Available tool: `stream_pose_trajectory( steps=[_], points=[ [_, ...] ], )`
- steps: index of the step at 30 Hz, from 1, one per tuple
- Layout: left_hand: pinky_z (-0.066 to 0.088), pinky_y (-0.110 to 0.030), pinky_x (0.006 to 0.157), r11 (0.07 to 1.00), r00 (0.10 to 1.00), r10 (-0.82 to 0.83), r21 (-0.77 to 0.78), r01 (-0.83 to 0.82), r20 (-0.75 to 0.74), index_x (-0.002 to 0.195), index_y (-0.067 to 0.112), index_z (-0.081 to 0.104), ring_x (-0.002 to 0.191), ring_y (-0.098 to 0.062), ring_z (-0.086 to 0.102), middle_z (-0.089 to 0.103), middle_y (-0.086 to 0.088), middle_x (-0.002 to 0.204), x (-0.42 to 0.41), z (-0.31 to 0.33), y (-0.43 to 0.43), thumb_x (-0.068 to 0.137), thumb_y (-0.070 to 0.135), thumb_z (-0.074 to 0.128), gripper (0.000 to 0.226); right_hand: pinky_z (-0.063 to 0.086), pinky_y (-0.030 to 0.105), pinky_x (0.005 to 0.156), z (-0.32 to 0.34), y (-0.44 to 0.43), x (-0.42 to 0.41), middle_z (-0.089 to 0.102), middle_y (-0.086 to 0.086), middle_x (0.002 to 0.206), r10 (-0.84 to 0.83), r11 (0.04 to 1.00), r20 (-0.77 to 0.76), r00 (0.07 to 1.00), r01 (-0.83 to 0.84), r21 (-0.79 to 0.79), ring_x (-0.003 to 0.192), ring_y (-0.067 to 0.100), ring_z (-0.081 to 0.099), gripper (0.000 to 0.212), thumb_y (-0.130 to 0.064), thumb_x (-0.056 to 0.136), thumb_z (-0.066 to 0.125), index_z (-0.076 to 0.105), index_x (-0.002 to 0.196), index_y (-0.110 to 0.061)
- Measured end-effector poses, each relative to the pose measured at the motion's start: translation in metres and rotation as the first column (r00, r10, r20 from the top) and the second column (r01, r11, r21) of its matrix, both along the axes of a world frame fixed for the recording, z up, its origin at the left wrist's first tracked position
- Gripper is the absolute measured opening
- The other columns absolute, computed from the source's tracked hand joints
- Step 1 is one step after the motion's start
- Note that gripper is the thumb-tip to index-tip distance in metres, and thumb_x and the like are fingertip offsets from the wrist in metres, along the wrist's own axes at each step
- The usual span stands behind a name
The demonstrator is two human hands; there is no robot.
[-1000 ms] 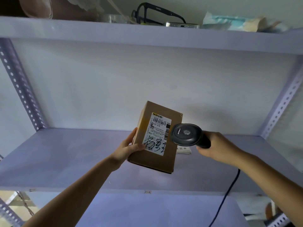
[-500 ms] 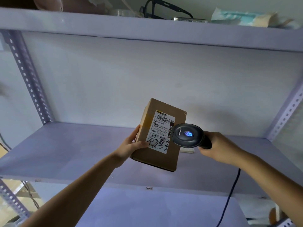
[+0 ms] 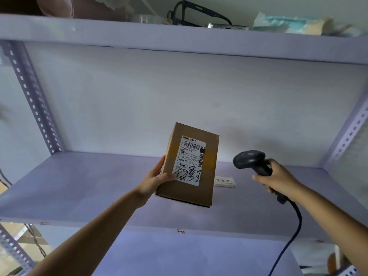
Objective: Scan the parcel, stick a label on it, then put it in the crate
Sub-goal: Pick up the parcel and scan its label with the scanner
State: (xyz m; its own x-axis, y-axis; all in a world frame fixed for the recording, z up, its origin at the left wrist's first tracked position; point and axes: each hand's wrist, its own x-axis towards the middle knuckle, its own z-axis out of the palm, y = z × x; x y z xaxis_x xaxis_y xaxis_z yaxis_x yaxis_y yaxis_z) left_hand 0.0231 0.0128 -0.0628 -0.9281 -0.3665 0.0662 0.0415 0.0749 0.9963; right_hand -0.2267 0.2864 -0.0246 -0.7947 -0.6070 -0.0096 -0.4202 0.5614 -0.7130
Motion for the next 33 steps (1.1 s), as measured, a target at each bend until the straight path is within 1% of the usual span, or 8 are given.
stream_pose_trajectory(
  steps=[6, 11, 21, 25, 27, 29, 31, 33],
  points=[
    [0.056, -0.027, 0.086, 1.000, 1.000, -0.001, 0.015, 0.001, -0.003, 0.136, 0.044, 0.047, 0.115, -0.015, 0.065, 0.066, 0.007, 0.129, -0.002, -0.002, -0.002, 0.073, 0.034, 0.068, 0.067, 0.048, 0.034, 0.052, -0.048, 0.012, -0.036, 0.064, 0.016, 0.077, -0.221, 0.975, 0.143, 0.965, 0.216, 0.051, 0.050, 0.026, 0.056, 0.026, -0.014, 0.090, 0.058, 0.047, 0.111, -0.003],
    [0.056, -0.028, 0.086, 1.000, 1.000, -0.012, 0.005, 0.012, 0.000, 0.135, 0.047, 0.047, 0.115, -0.015, 0.065, 0.066, 0.007, 0.130, -0.004, -0.003, -0.004, 0.074, 0.037, 0.068, 0.065, 0.049, 0.034, 0.050, -0.075, 0.008, -0.049, 0.062, 0.021, 0.080, -0.328, 0.944, 0.192, 0.925, 0.329, 0.026, 0.052, 0.029, 0.057, 0.028, -0.012, 0.092, 0.057, 0.044, 0.115, -0.004],
    [0.056, -0.023, 0.083, 0.998, 1.000, 0.018, 0.060, -0.018, -0.001, 0.137, 0.040, 0.047, 0.115, -0.015, 0.065, 0.066, 0.007, 0.129, -0.005, -0.015, -0.006, 0.075, 0.037, 0.067, 0.066, 0.049, 0.040, 0.056, -0.080, 0.001, -0.055, 0.060, 0.022, 0.081, -0.323, 0.946, 0.216, 0.922, 0.318, 0.059, 0.057, 0.032, 0.057, 0.032, -0.013, 0.095, 0.053, 0.036, 0.122, -0.006],
    [0.056, -0.023, 0.085, 0.998, 1.000, 0.019, 0.058, -0.020, 0.007, 0.139, 0.038, 0.046, 0.117, -0.016, 0.063, 0.065, 0.006, 0.131, -0.005, -0.016, -0.006, 0.080, 0.031, 0.063, 0.061, 0.046, 0.038, 0.065, -0.075, -0.002, -0.056, 0.060, 0.021, 0.087, -0.321, 0.940, 0.165, 0.932, 0.293, 0.177, 0.075, 0.034, 0.060, 0.043, -0.021, 0.095, 0.053, 0.037, 0.128, 0.002],
    [0.056, -0.024, 0.085, 0.998, 1.000, 0.023, 0.064, -0.024, 0.021, 0.138, 0.039, 0.046, 0.117, -0.016, 0.063, 0.065, 0.006, 0.131, -0.005, -0.016, -0.007, 0.077, 0.036, 0.065, 0.064, 0.045, 0.039, 0.078, -0.067, -0.005, -0.052, 0.055, 0.021, 0.111, -0.395, 0.876, 0.034, 0.918, 0.365, 0.316, 0.101, 0.037, 0.056, 0.067, -0.039, 0.091, 0.057, 0.030, 0.138, 0.001],
    [0.056, -0.031, 0.090, 0.997, 0.998, 0.031, 0.065, -0.034, 0.049, 0.136, 0.043, 0.048, 0.118, -0.017, 0.062, 0.065, 0.008, 0.130, -0.006, -0.017, -0.009, 0.074, 0.042, 0.065, 0.064, 0.037, 0.047, 0.098, -0.063, -0.010, -0.046, 0.042, 0.023, 0.136, -0.431, 0.780, -0.319, 0.844, 0.526, 0.340, 0.125, 0.041, 0.041, 0.081, -0.048, 0.087, 0.058, 0.024, 0.145, -0.003],
    [0.053, -0.046, 0.096, 0.996, 0.994, 0.044, 0.073, -0.051, 0.099, 0.131, 0.049, 0.049, 0.117, -0.019, 0.062, 0.065, 0.011, 0.128, -0.008, -0.019, -0.011, 0.072, 0.048, 0.063, 0.061, 0.032, 0.049, 0.104, -0.062, -0.022, -0.036, 0.043, 0.024, 0.137, -0.248, 0.851, -0.621, 0.743, 0.474, 0.227, 0.128, 0.041, 0.038, 0.072, -0.037, 0.087, 0.059, 0.033, 0.143, 0.000],
    [0.051, -0.052, 0.096, 0.992, 0.985, 0.064, 0.095, -0.080, 0.161, 0.125, 0.053, 0.051, 0.115, -0.021, 0.062, 0.067, 0.011, 0.124, -0.009, -0.021, -0.012, 0.069, 0.052, 0.062, 0.057, 0.036, 0.045, 0.104, -0.065, -0.042, -0.023, 0.050, 0.022, 0.134, -0.003, 0.946, -0.693, 0.720, 0.227, 0.232, 0.126, 0.038, 0.044, 0.057, -0.027, 0.086, 0.061, 0.048, 0.134, 0.001]
  ],
)
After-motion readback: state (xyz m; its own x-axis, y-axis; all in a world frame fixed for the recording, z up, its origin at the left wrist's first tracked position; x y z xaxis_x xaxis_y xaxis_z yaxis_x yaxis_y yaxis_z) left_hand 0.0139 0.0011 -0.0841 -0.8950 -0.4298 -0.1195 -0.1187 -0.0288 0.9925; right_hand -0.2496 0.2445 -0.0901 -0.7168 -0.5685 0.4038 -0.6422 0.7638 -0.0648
